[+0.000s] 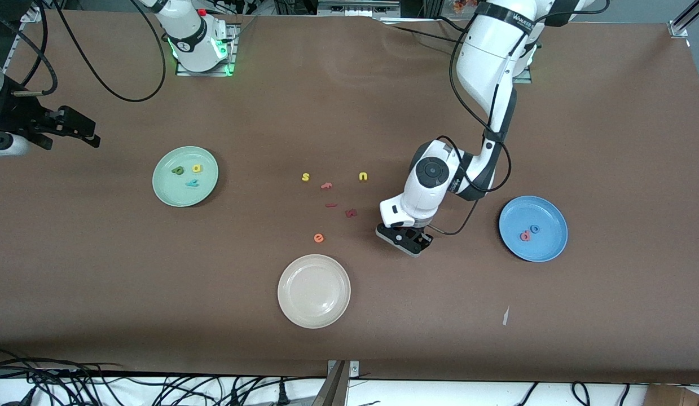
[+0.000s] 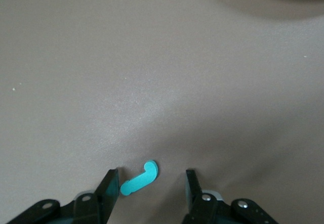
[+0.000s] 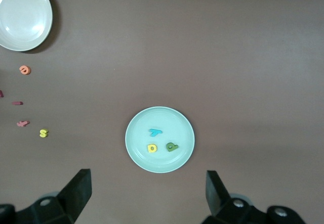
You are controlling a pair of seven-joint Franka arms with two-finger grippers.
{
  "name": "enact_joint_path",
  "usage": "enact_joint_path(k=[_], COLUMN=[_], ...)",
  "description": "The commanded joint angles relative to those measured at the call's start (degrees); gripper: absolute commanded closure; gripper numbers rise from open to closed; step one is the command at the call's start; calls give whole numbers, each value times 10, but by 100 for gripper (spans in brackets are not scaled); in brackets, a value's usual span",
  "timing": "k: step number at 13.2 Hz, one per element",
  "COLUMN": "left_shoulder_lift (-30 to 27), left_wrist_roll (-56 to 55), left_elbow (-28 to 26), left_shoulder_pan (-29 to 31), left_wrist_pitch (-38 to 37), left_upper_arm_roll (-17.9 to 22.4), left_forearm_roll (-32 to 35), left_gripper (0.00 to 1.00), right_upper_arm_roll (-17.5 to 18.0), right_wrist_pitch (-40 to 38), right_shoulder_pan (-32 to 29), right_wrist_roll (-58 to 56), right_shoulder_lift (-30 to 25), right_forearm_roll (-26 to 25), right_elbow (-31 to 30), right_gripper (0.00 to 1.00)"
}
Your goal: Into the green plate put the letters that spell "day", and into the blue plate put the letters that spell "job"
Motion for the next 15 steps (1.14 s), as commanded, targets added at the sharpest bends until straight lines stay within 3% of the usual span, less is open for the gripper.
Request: enact_joint_path(k=[1, 6, 10, 11, 15], left_shoulder_lift=[12, 12, 11, 10, -10], left_wrist_roll=[-4, -4, -2, -2, -2], left_elbow=[15, 15, 15, 15, 15], left_shoulder_pan=[-6, -6, -6, -6, 1], left_wrist_pitch=[1, 1, 1, 0, -3], left_upper_arm_roll=[11, 14, 23, 24, 31], left_forearm_roll=[17, 17, 17, 17, 18], left_gripper=[45, 76, 89, 96, 100], right_upper_arm_roll=[-8, 15, 10, 8, 4], right_wrist_pitch=[4, 1, -7, -8, -20], right_shoulder_pan=[-12, -17, -18, -18, -16], right_wrist_roll=[-1, -3, -3, -5, -7], right_shoulder_lift=[-8, -20, -20, -20, -22], right_forearm_roll=[-8, -14, -15, -14, -18], right_elbow=[0, -1, -2, -3, -5], right_gripper=[0, 0, 0, 0, 0])
